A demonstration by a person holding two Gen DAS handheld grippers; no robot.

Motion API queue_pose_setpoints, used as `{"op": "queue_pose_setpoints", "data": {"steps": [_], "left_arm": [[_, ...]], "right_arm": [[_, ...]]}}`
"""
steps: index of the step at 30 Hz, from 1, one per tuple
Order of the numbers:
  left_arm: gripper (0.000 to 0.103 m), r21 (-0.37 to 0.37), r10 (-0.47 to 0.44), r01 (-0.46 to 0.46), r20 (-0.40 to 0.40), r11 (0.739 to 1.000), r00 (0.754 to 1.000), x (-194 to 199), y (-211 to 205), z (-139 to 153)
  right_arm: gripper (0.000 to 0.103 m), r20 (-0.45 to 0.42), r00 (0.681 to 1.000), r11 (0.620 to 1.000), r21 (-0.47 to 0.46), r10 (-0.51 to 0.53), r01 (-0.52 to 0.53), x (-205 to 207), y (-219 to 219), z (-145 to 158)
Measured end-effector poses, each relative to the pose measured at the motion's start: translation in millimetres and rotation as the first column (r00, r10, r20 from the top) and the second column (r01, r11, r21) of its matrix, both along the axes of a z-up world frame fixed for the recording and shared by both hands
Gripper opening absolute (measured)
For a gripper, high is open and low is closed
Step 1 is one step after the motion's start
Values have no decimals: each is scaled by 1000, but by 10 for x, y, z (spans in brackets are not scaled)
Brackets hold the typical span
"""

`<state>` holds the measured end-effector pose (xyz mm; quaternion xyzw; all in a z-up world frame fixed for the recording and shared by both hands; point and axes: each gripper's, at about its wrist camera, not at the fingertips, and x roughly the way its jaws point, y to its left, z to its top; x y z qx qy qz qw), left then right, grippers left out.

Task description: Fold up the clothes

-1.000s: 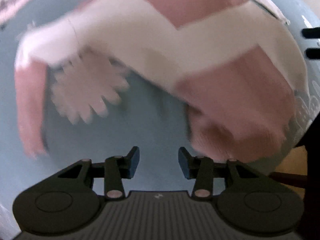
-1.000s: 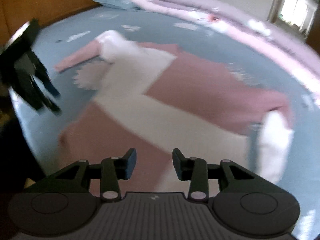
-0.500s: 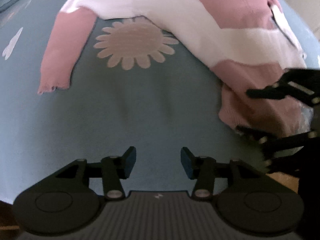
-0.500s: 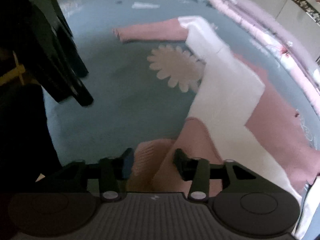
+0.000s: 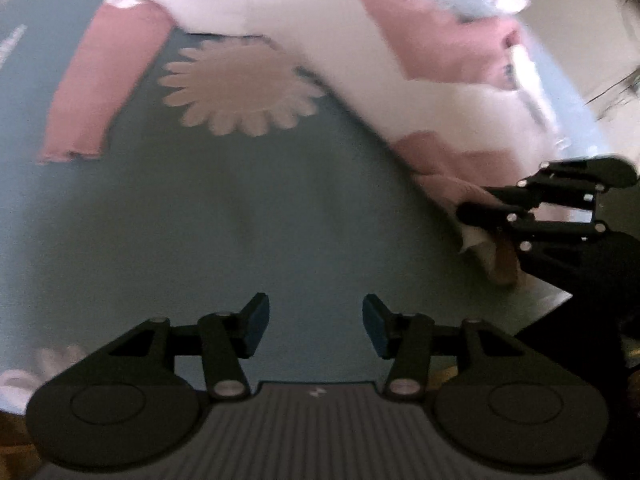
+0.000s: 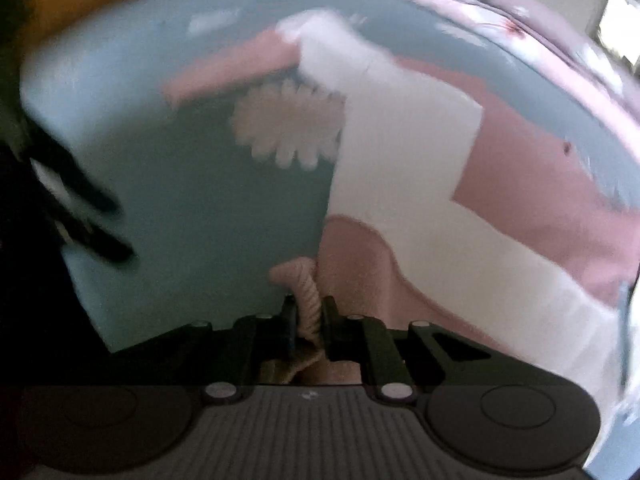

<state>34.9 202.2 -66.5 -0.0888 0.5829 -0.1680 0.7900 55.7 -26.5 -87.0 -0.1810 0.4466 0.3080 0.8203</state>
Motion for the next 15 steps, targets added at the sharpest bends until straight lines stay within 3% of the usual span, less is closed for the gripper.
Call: {"op": "queue_pose_setpoints", "data": {"steps": [1,3,12,15], "left_arm": [[52,-32,4,-4,-6,999,1000,27,-15,3],[52,-35,3,-3,1,999,1000,80,-61,23],[53,49,71,-72,28,996,997,76,208,160],[53,72,119,-119,5,990,993,28,372,111]], "right_arm": [[9,-19,1000,997,72,-8,9,1,-96,95],[7,-48,999,988,155,-17,24,-5,-224,244],[7,-96,990,938,341,103,-65,-86,-35,544],[8,-99,985,939,330,139,-99,-90,177,492]]}}
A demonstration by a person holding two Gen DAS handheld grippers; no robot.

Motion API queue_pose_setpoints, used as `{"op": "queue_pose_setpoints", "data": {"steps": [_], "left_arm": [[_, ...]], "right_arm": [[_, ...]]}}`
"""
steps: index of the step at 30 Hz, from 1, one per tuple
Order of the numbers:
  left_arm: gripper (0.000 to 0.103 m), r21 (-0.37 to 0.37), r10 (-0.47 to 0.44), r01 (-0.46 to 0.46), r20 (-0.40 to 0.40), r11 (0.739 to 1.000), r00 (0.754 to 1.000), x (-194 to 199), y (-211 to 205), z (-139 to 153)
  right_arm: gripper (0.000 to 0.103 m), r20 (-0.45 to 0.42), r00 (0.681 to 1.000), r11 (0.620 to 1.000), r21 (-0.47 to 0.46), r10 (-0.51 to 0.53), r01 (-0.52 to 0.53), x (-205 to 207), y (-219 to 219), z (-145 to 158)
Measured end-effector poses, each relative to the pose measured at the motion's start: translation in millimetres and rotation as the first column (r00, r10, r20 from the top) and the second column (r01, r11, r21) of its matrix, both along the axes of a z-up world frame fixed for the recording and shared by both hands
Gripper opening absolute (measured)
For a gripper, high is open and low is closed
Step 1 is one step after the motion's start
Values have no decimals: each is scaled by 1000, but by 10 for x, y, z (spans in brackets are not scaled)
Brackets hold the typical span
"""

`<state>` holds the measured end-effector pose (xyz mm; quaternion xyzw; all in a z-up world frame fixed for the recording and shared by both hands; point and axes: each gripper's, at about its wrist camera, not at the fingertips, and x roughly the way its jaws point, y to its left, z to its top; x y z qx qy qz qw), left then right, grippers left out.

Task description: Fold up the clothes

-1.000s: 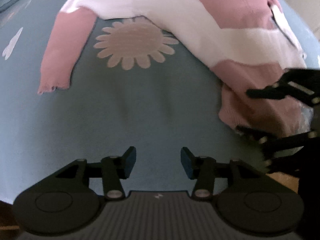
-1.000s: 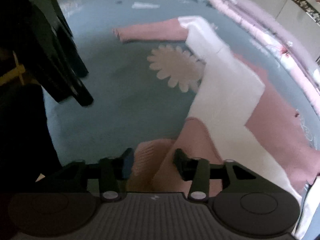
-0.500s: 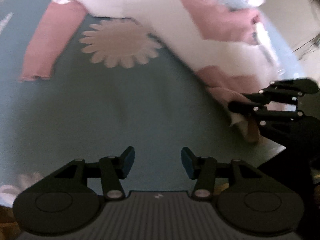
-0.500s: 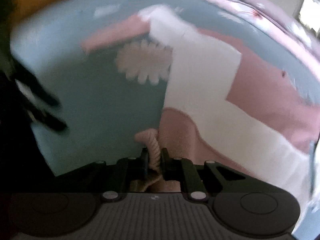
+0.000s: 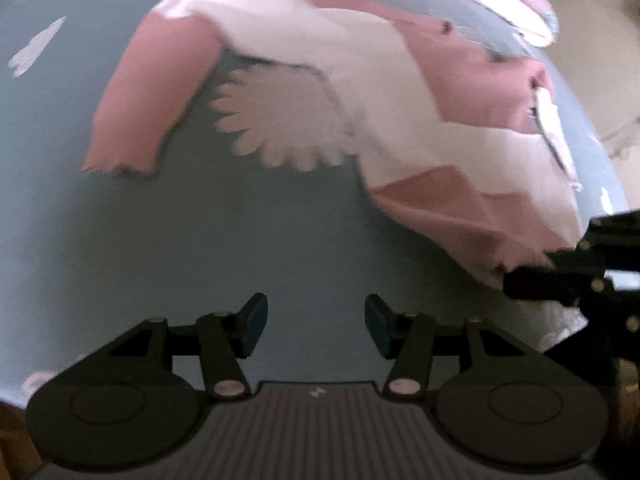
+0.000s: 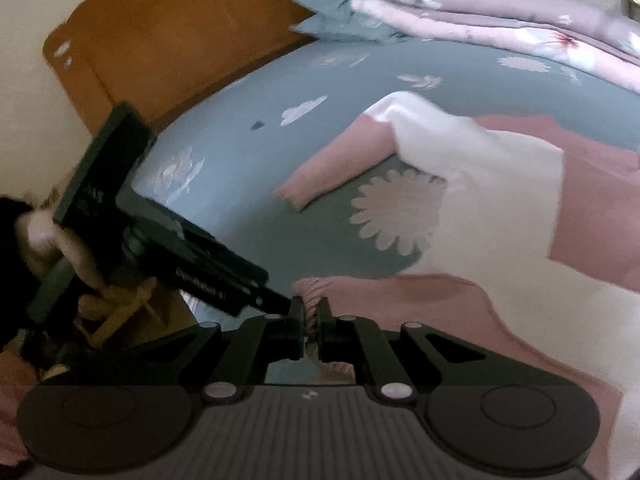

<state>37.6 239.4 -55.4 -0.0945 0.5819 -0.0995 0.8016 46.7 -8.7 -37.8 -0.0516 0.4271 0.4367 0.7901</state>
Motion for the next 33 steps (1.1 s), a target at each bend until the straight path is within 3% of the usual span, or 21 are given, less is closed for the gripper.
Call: {"op": "queue_pose_setpoints", "data": {"steps": [4,8,11,13,16,19,22,25,28,30,33], "left_arm": [[53,5,19,-18,-27,1000,999,-45,78,-73],[54,-26,0,-1,-36,1000,999,-36,28,-116],[54,-57,-16,14,-37,998,999,24,-54,-131],[54,-76,-24,21,-41,997,999,78,-128,-151],[54,-105,-38,32,-53,994,998,148,-265,-224],[54,-121,-60,49,-94,991,994,215,-421,-371],[56,-80,-77,68,-109,994,991,259,-572,-476],[55,-50,-105,100,-101,994,989,290,-706,-445],[55,26,-143,146,-112,989,983,322,-871,-386],[55,66,-164,169,-78,983,983,332,-990,-261],[56,73,-192,195,-37,978,981,361,-1155,-100]], "right_arm": [[9,-61,997,994,-103,43,-49,-31,216,-356],[20,-142,988,965,-241,65,-98,-113,247,-693],[30,-112,991,968,-233,71,-96,-160,80,-568],[42,-78,996,980,-194,37,-51,-131,-139,-325],[44,1,998,988,-138,-65,65,-40,-588,27],[47,62,974,970,-102,-217,222,29,-1110,236],[47,132,929,925,-116,-347,362,42,-1565,302],[47,165,845,834,-151,-508,531,68,-2067,267],[47,151,743,725,-163,-652,670,92,-2580,162],[47,126,679,657,-175,-723,733,113,-2862,-40],[47,66,618,598,-189,-784,779,170,-3172,-304]]}}
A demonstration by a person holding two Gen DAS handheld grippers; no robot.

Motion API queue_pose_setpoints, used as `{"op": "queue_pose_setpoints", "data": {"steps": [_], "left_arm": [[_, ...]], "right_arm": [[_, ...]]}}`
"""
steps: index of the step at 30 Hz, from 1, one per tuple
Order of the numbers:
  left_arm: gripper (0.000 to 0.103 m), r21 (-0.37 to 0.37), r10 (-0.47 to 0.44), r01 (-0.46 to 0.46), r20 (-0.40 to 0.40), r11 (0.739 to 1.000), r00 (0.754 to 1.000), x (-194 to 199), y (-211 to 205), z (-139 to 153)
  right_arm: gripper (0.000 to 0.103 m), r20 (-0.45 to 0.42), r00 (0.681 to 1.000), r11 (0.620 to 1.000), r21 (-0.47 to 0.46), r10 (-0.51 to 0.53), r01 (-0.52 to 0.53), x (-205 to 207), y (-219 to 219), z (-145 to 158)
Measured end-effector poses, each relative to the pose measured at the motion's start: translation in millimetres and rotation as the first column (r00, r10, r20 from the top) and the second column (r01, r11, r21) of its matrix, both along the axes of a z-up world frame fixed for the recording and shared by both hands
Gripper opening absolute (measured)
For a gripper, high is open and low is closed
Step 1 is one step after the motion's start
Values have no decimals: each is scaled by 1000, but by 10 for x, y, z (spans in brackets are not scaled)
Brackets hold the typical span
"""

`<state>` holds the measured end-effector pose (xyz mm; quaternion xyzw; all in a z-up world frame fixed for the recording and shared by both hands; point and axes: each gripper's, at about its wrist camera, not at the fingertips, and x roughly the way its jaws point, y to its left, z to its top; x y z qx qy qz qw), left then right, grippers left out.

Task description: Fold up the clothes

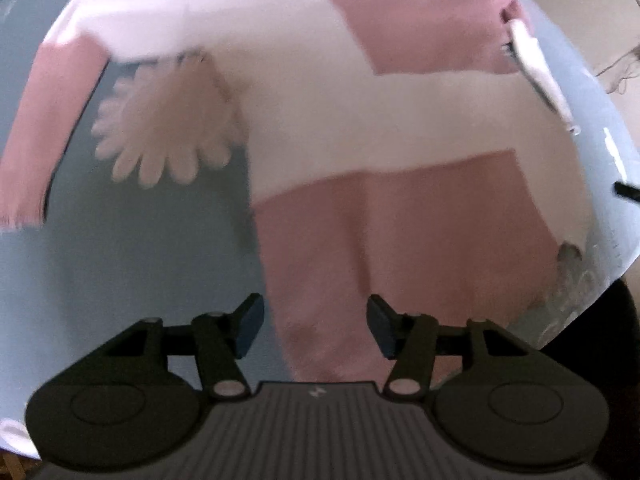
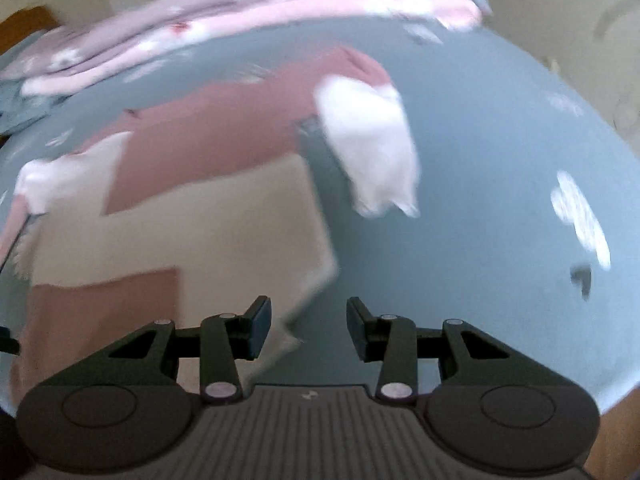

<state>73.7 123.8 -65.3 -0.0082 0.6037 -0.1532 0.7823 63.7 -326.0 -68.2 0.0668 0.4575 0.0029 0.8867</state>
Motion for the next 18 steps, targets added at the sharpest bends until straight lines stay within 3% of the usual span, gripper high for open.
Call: {"op": "queue_pose_setpoints", "data": {"steps": [4,9,18], "left_arm": [[57,49,-72,72,8,996,997,57,-300,29],[57,157,-89,99,-65,983,994,142,-459,-258],[62,181,-126,144,-104,973,987,217,-509,-311]], "right_arm": [[47,-31,999,999,29,-30,31,57,-216,-290],[47,-46,996,997,-8,71,-71,185,-143,-543],[47,56,971,972,31,231,-233,524,40,-575]]}}
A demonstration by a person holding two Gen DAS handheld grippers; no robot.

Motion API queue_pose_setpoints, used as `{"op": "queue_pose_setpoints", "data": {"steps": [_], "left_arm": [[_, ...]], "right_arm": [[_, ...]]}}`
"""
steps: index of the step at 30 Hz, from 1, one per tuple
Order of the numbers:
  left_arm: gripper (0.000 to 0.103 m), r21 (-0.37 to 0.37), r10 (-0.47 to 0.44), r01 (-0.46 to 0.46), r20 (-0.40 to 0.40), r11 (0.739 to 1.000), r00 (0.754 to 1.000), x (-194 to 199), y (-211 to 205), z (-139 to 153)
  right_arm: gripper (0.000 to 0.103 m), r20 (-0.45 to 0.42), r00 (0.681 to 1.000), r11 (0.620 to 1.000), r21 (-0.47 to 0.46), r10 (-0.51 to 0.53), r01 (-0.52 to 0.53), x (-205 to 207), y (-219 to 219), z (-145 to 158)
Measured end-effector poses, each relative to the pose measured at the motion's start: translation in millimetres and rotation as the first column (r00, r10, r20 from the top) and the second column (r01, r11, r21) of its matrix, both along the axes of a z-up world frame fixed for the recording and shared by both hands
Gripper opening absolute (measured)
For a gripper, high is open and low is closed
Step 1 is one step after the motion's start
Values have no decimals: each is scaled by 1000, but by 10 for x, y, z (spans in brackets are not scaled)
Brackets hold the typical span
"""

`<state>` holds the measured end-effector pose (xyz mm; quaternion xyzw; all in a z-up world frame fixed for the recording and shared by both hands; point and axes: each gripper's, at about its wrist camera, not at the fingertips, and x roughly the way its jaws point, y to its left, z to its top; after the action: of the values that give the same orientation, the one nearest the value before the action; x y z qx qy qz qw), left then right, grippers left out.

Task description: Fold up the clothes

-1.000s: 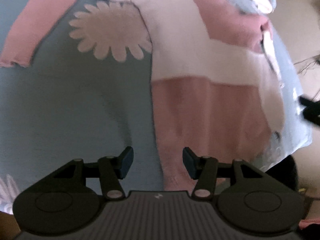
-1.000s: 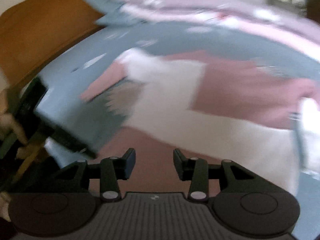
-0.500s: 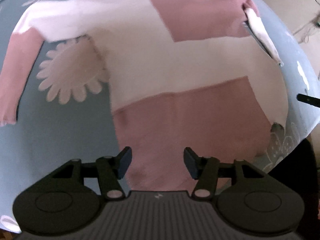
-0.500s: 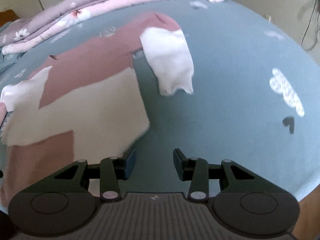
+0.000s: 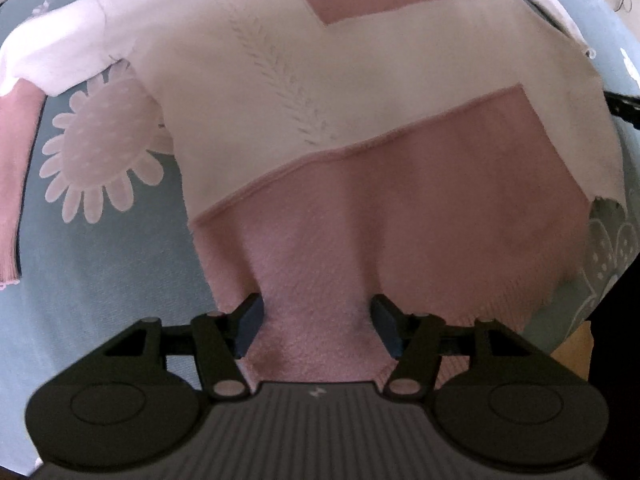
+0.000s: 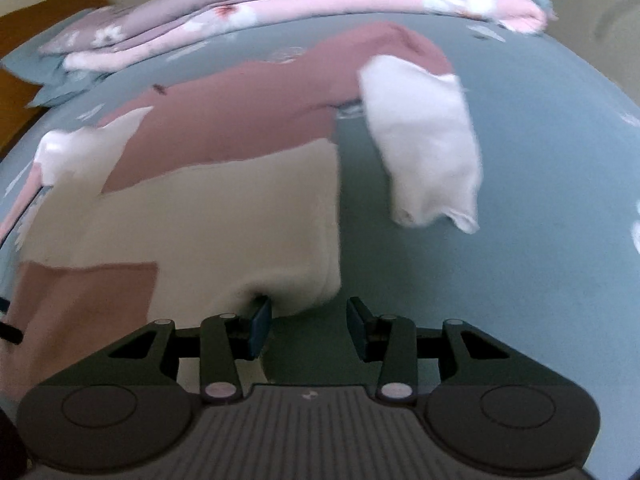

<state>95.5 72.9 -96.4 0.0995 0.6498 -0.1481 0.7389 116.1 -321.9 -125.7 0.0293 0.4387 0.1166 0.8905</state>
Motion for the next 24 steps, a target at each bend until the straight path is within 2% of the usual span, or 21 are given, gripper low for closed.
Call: {"op": "queue_pose_setpoints", "data": {"steps": [2,4,8,10,12,14,15,18,20,23,24], "left_arm": [[65,-4,2,-2,-4,1000,1000,7,3,-5],[67,-5,0,-1,-8,1000,1000,10,-4,-9],[71,3,-1,1,-17,1000,1000,19,-32,-17],[72,3,1,-1,-19,1000,1000,21,-32,-17],[72,1,1,-1,-19,1000,1000,18,-25,-14],[73,-6,2,-2,-17,1000,1000,10,-14,-14],[73,-9,2,-3,-16,1000,1000,5,-10,-14],[77,-11,-5,5,-10,1000,1000,-15,-22,-20],[78,-10,-3,3,-6,1000,1000,-25,-20,-16],[78,-16,-3,3,4,1000,1000,-50,3,-7],[78,-18,-3,3,7,1000,1000,-57,10,-4]], "right_arm": [[48,13,999,999,26,38,-39,77,30,2],[54,28,998,994,83,64,-66,148,23,2],[53,9,993,967,227,117,-116,288,36,-44],[40,-33,992,955,273,125,-111,312,75,-68],[39,-47,993,969,227,112,-98,271,131,-39],[37,-57,994,972,221,93,-78,185,134,3],[30,-67,993,972,221,92,-75,128,126,16],[1,-76,993,966,251,91,-69,-26,103,43],[1,-98,992,964,263,77,-49,-117,80,56],[1,-85,995,935,355,50,-17,-245,-79,156],[1,-80,996,936,352,39,-8,-268,-122,192]]}}
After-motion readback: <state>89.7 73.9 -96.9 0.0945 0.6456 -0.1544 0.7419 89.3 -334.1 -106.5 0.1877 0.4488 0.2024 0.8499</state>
